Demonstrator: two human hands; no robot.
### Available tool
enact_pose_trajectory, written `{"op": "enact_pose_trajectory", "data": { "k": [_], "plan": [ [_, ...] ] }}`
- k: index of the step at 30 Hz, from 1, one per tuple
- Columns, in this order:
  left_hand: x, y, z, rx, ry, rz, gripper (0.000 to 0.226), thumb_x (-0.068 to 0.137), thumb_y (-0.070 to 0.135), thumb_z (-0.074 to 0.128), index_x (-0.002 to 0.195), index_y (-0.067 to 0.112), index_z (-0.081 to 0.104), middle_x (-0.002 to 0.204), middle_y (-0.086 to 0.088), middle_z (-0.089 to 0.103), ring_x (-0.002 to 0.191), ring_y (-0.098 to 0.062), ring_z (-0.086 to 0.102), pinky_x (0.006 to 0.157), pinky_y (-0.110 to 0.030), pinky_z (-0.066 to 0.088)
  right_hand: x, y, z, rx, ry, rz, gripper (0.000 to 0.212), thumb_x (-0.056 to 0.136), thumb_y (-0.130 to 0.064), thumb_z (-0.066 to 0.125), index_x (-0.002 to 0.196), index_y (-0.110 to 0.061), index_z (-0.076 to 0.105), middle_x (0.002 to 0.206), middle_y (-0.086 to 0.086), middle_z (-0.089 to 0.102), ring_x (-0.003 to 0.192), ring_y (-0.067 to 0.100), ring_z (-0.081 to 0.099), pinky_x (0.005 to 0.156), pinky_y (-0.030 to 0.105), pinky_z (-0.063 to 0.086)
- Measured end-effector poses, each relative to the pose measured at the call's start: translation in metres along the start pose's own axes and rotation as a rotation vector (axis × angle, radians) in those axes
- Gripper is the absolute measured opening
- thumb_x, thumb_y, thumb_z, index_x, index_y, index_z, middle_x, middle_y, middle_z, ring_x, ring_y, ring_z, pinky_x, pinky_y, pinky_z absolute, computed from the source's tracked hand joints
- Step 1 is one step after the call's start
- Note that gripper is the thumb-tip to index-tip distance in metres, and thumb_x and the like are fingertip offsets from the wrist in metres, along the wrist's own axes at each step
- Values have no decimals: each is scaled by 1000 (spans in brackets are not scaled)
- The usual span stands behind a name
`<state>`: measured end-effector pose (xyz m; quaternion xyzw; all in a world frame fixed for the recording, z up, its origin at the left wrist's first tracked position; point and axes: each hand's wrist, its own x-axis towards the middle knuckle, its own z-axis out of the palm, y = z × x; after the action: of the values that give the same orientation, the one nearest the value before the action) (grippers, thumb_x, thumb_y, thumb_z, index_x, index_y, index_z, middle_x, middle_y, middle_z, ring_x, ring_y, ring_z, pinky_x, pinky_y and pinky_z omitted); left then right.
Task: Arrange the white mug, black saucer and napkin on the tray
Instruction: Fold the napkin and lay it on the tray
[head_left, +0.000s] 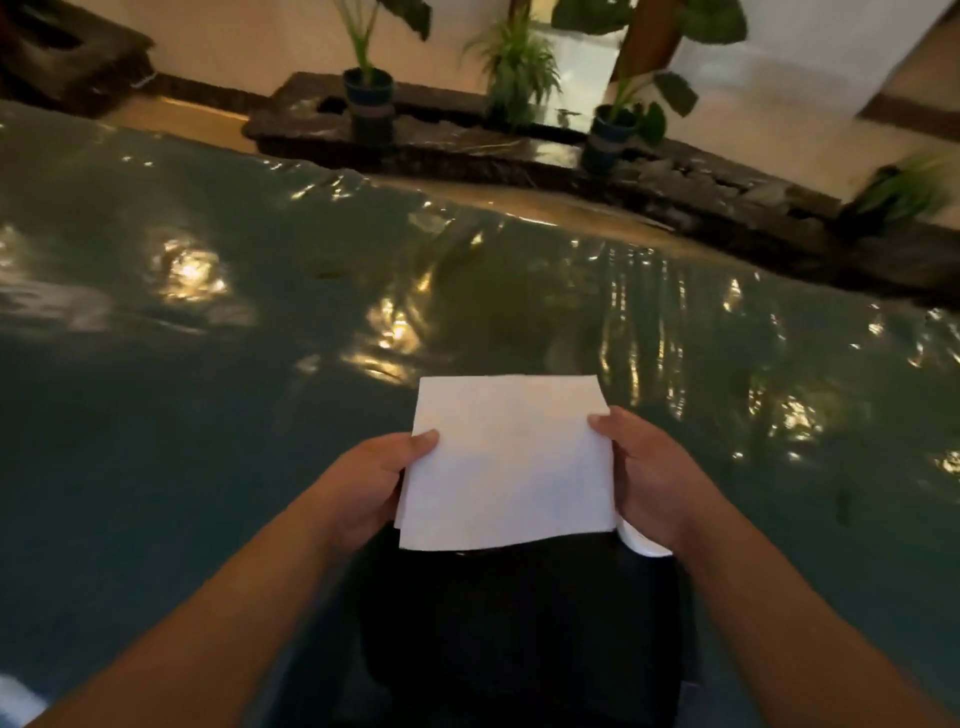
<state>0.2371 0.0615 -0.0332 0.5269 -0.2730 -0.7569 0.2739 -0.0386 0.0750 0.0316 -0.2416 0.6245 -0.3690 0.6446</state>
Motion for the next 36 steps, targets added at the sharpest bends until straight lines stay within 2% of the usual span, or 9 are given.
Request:
{"op": "enact_pose_trajectory", "data": {
  "k": [5, 9, 14, 19, 23, 26, 29, 33, 36],
  "plan": [
    [14, 1, 49, 276, 34, 30, 26, 101, 25, 63, 117, 6, 71, 108, -13, 80, 101, -35, 76, 100, -59, 55, -7, 19, -75, -256, 83, 10, 21, 104, -12, 56, 119, 2, 61, 111, 15, 77, 105, 34, 73, 95, 54, 58],
    [20, -10, 77, 391, -15, -15, 24, 103, 19, 57, 125, 22, 67, 111, -6, 79, 103, -32, 75, 89, -53, 60, -17, 37, -108, -204, 105, 46, 20, 102, -4, 50, 114, -8, 66, 104, 10, 79, 95, 29, 75, 78, 45, 62],
    [20, -32, 100, 311, -58, -51, 26, 104, 14, 55, 123, 22, 71, 117, -5, 78, 109, -30, 73, 97, -56, 57, -22, 65, -133, -67, 89, 75, 29, 102, -1, 49, 118, -12, 71, 111, 10, 79, 103, 32, 75, 91, 49, 60],
    [17, -51, 107, 285, 0, -52, 24, 97, 9, 50, 85, 18, 69, 107, -12, 71, 89, -29, 68, 59, -36, 53, -29, 92, -146, 25, 134, 60, 36, 93, 6, 42, 80, -14, 70, 115, 20, 73, 93, 34, 71, 72, 41, 55],
    [10, -61, 104, 127, 1, -97, 20, 95, 27, 56, 90, 15, 72, 101, -10, 73, 93, -31, 69, 73, -43, 53, -31, 111, -146, 226, 129, 126, 13, 90, -8, 60, 95, -6, 72, 113, 16, 75, 98, 34, 72, 71, 43, 59],
    [7, -78, 99, 325, 33, -89, 14, 97, 17, 63, 106, 25, 70, 107, -3, 70, 91, -25, 68, 66, -37, 54, -26, 130, -140, -40, 98, 135, 23, 96, -8, 59, 111, -20, 70, 122, 11, 68, 104, 32, 67, 68, 41, 60],
    [8, -96, 93, 598, 83, -29, 44, 94, 5, 66, 121, 39, 60, 117, 0, 68, 101, -21, 68, 70, -33, 57, -26, 145, -135, -254, 101, 56, 37, 97, 2, 54, 113, -30, 65, 123, 3, 62, 103, 29, 64, 62, 43, 63],
    [10, -123, 77, 928, 187, 50, 53, 90, 19, 73, 132, 40, 50, 106, 10, 68, 92, -8, 67, 75, -32, 58, -21, 170, -132, -560, 91, -29, 43, 94, -5, 59, 115, -42, 59, 112, -6, 66, 92, 17, 67, 67, 39, 64],
    [9, -142, 69, 1109, 231, 81, 55, 89, 29, 71, 135, 41, 45, 107, 10, 67, 87, -10, 66, 77, -39, 58, -17, 186, -129, -718, 62, -49, 43, 96, -13, 61, 124, -44, 52, 97, -8, 62, 80, 14, 66, 63, 29, 59]
  ]
}}
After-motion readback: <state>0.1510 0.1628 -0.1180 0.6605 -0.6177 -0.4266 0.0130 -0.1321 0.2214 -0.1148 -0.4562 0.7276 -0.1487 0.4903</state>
